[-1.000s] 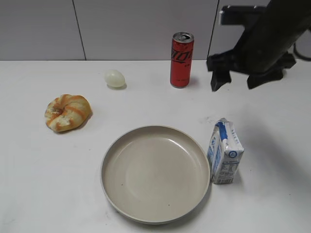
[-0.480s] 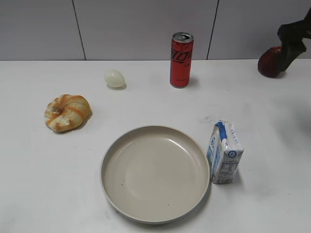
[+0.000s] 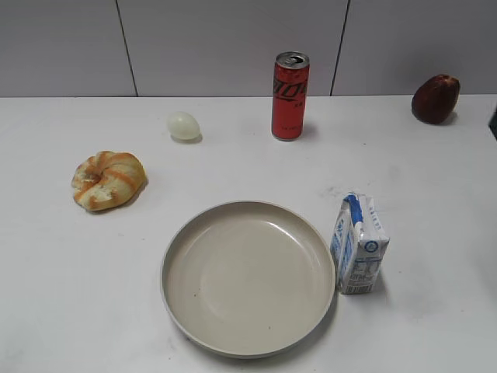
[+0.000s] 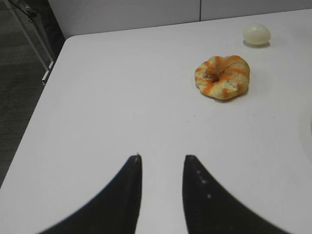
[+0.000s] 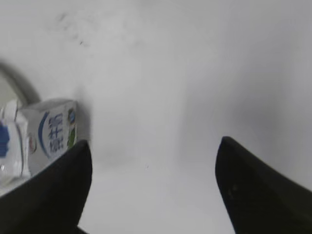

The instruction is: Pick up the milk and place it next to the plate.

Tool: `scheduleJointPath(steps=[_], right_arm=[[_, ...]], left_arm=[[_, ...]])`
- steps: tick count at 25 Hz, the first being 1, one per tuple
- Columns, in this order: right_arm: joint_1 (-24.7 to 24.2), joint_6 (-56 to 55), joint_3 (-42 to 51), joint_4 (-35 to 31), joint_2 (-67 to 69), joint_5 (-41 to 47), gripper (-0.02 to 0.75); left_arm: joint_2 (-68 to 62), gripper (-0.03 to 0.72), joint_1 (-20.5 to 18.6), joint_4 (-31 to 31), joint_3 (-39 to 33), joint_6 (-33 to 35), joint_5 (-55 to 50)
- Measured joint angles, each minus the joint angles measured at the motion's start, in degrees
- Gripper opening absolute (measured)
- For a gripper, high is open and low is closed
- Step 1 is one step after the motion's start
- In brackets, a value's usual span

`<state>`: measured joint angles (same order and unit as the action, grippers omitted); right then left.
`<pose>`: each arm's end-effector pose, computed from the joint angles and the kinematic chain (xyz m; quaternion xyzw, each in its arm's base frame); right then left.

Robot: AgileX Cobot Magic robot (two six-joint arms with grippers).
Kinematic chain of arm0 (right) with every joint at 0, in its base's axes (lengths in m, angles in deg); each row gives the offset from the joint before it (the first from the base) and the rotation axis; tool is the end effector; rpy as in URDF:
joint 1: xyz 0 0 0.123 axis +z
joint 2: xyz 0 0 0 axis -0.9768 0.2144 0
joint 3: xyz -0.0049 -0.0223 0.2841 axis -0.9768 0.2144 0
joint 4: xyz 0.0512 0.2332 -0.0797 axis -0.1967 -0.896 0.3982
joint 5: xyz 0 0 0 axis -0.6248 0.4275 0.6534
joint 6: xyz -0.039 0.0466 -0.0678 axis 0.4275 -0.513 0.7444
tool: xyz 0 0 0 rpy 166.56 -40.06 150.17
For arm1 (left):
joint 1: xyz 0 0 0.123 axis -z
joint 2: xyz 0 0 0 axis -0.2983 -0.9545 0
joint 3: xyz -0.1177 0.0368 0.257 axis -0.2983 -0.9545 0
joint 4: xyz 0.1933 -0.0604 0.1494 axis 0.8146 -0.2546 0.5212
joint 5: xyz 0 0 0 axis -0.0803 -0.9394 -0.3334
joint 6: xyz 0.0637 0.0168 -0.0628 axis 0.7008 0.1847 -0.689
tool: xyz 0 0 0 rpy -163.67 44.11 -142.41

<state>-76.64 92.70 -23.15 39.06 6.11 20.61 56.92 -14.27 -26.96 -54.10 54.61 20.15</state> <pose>0.2827 0.0142 0.3143 -0.0489 0.9886 0.0478 0.1343 -0.0065 -0.0052 0.2791 0.1057 0.8416 0.0022 0.5297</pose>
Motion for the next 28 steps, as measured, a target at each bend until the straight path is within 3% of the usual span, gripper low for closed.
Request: scheduleJointPath(steps=[10,17,28], right_arm=[[0.0,1.37,29.11,-0.11,-33.25,-12.66,0.589],[0.0,1.37,44.2,-0.29,-49.96,-18.27,0.589],[0.0,1.5,47.62,-0.46,-66.15,-15.61,0.573]], left_arm=[[0.0,0.23,0.0,0.0,0.0,0.0,0.0],[0.0,0.23,0.0,0.0,0.0,0.0,0.0],[0.0,0.23,0.0,0.0,0.0,0.0,-0.02]])
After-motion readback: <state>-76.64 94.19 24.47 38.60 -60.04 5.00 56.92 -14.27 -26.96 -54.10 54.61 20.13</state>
